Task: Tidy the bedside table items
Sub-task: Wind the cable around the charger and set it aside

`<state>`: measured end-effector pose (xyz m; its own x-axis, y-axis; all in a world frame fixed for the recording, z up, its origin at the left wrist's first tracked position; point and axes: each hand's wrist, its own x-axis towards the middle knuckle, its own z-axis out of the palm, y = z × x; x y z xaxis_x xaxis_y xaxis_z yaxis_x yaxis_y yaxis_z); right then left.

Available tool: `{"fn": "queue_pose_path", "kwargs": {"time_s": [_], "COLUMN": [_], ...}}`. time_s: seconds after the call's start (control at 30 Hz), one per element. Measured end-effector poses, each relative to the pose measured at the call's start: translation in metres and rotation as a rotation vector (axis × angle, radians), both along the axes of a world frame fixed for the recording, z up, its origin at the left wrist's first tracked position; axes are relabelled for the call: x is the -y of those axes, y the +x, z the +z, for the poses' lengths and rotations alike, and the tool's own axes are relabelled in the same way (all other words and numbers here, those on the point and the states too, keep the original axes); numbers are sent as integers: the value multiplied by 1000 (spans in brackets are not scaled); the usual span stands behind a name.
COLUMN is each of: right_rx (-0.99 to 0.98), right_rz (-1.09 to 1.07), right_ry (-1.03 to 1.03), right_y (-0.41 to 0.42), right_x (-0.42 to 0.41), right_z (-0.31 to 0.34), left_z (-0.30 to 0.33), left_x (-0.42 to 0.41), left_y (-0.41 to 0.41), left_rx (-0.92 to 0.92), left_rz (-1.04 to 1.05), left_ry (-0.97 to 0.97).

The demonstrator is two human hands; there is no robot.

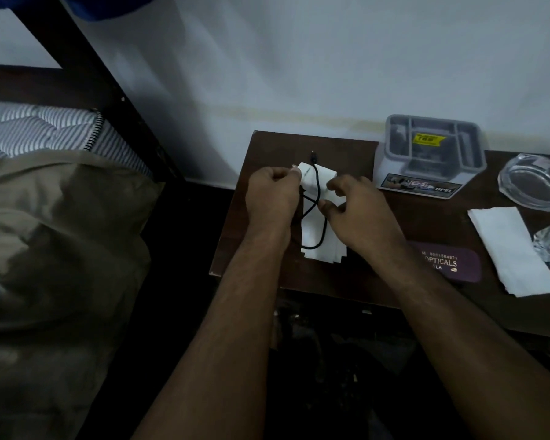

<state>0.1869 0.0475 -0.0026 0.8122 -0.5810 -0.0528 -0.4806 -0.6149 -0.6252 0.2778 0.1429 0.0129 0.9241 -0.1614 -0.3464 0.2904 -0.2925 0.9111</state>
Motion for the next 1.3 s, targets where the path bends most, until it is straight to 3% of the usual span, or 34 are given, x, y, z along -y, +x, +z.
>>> {"fn": "queue_pose_path", "kwargs": {"time_s": [0.3,0.6,0.7,0.83,0.93,1.2,1.3], "right_rx": [104,28,105,290,444,695,781], "right_rz": [14,62,55,22,-6,154,124], "right_ry": [-119,-228,-214,-163,-95,-160,-158], "right_y": [21,43,40,27,14,-43,-74], "right_x": [11,24,28,31,27,-10,-26], "right_z": [-16,-34,-29,-12,9,64,82], "left_z": [-14,-13,-1,22,34,75,96], "left_x": [-14,-15,-17,-19,-19,-29,-47], "left_y": [4,8,7,7,-2,-42,-67], "left_rx": [89,199,191,82,63,-8,8], "left_rz": [-273,-210,-110,35,80,5,-23], "left_ry": [386,379,211,-243,-472,-996,-1119]}}
